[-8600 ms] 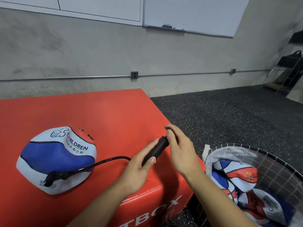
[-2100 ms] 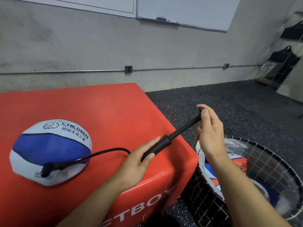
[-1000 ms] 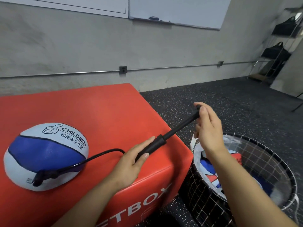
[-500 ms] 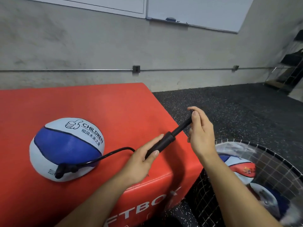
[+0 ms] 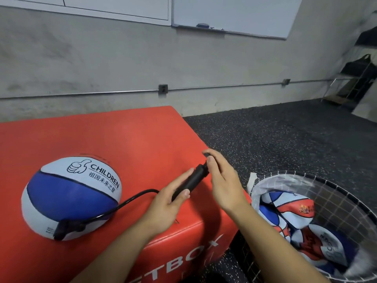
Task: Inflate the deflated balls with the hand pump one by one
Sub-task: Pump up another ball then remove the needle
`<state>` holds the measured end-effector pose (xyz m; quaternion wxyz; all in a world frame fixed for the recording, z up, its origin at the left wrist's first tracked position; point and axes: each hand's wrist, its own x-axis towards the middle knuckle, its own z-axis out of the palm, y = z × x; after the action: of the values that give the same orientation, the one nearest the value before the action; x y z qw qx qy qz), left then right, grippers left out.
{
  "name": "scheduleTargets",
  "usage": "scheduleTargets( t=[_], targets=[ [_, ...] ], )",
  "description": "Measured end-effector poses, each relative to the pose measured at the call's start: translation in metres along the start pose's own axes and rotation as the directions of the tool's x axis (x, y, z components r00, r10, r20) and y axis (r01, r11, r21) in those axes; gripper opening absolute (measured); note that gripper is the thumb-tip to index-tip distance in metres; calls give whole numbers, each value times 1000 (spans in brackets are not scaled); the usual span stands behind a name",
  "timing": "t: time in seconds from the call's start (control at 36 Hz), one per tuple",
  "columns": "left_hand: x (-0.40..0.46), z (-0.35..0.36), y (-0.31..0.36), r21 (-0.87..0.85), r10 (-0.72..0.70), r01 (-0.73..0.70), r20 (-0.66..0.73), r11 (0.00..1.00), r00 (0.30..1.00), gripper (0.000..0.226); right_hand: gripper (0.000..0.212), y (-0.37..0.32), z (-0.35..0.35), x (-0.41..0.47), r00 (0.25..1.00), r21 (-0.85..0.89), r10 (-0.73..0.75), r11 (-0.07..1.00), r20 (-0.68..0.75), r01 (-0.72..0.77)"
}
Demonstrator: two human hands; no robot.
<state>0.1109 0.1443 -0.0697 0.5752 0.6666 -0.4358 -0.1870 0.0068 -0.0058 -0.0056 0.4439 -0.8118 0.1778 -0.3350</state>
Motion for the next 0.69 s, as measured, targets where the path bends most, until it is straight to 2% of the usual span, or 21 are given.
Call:
scheduleTargets(
  t=[0.08,0.28,0.39,0.47,0.61,0.69],
  targets=[
    [-1,1,0,7,2,-2,9,1000,1000,52,27,2,-11,2,1000,-22,-18,1000,-11,17],
    [-4,3,3,63,15,-19,66,998,998,53,36,5,-55,21,975,75,27,997,-219,-11],
    [-5,4,5,84,31,-39,87,996,996,53,29,-5,-78,25,942,116,34,993,-335,6],
    [-6,3,5,83,38,-46,90,996,995,52,30,-13,-85,25,934,188,78,982,-348,-12],
    [-5,2,5,71,34,-39,68,997,997,53,30,-14,-68,29,917,121,46,993,-397,3],
    [-3,3,3,72,27,-30,45,997,999,53,32,-9,-52,31,937,121,38,993,-347,4]
  ],
)
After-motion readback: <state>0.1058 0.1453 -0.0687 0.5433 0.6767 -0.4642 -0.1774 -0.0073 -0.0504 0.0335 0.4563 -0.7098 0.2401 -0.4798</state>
